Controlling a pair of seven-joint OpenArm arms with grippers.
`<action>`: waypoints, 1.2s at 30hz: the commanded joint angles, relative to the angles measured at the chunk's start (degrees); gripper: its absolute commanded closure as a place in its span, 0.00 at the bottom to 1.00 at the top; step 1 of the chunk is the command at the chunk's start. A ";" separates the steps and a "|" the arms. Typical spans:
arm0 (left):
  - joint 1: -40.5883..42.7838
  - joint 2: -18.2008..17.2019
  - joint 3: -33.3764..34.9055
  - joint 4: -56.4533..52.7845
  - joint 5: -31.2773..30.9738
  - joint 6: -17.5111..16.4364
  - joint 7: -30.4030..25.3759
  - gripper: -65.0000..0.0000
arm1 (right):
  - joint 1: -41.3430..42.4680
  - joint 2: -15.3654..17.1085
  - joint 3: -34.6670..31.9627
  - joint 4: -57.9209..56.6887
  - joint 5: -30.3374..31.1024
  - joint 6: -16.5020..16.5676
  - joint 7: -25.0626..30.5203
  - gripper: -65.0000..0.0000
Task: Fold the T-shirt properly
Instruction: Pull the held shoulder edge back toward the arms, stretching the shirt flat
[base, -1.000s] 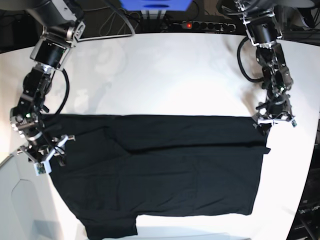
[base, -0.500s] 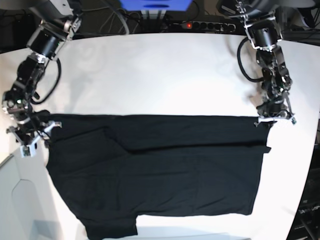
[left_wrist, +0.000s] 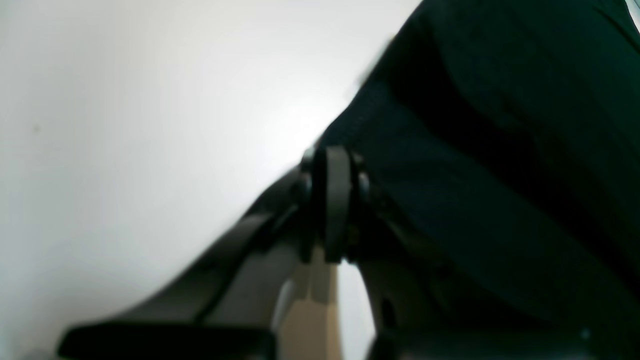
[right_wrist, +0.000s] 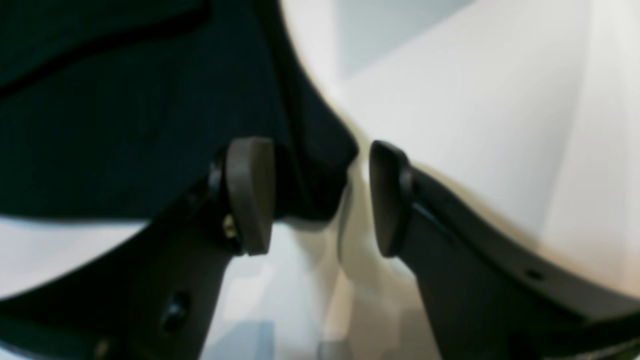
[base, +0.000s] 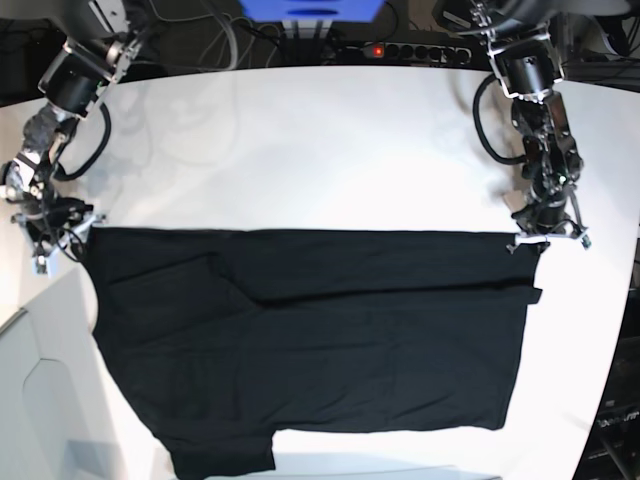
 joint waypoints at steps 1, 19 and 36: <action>-0.12 -0.64 -0.01 0.41 0.11 -0.08 0.73 1.00 | 0.46 1.21 0.10 0.70 0.67 -0.62 0.91 0.52; 4.81 -1.08 -0.01 5.69 0.11 -0.08 1.16 1.00 | -4.11 2.62 -2.80 3.60 0.67 -0.18 0.47 1.00; 3.31 -2.93 -0.10 18.79 0.11 0.27 1.43 1.00 | 2.92 5.61 -3.42 15.21 0.67 -0.18 -1.82 1.00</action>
